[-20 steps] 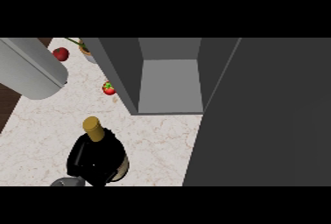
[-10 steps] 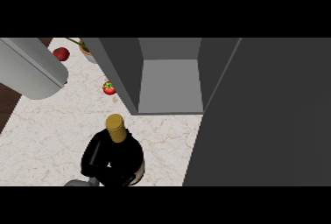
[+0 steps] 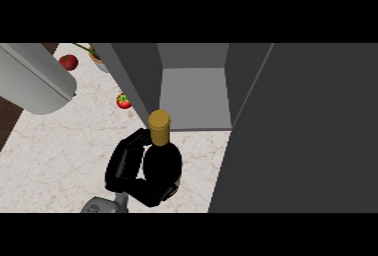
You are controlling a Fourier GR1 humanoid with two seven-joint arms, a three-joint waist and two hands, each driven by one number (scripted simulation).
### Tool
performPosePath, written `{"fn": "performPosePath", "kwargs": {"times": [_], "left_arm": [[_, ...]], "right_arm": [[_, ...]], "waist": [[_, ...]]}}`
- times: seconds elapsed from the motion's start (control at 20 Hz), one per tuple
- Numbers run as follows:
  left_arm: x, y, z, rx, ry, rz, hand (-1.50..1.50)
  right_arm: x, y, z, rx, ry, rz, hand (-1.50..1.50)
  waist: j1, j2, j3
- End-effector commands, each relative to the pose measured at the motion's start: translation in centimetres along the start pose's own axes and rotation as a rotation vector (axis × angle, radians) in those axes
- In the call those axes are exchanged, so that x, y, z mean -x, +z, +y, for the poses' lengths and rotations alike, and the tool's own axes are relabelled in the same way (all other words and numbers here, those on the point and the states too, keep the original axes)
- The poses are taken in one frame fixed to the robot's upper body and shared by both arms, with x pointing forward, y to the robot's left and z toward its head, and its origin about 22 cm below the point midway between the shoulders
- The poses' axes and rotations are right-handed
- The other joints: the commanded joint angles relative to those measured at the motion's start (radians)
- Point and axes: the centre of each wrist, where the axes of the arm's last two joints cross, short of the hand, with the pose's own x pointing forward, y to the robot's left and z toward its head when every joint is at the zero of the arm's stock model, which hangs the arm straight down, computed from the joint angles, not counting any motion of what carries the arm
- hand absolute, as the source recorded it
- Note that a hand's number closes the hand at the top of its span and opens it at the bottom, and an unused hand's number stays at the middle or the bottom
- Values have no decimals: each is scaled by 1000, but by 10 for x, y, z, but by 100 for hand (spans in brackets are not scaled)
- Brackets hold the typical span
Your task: Pick up the wine, place it into the cabinet and close the cabinet
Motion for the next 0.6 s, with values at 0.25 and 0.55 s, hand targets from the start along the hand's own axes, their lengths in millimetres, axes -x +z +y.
{"fn": "performPosePath", "kwargs": {"times": [0.25, 0.55], "left_arm": [[-11, -32, 5, -71, -102, -10, 150], [-5, -69, 8, -34, -133, -16, 150]], "right_arm": [[-43, 30, -13, 3, -67, -58, -150], [-40, 17, -17, 4, -41, -73, -150]], "waist": [[-6, 1, 1], [-1, 6, 0]]}}
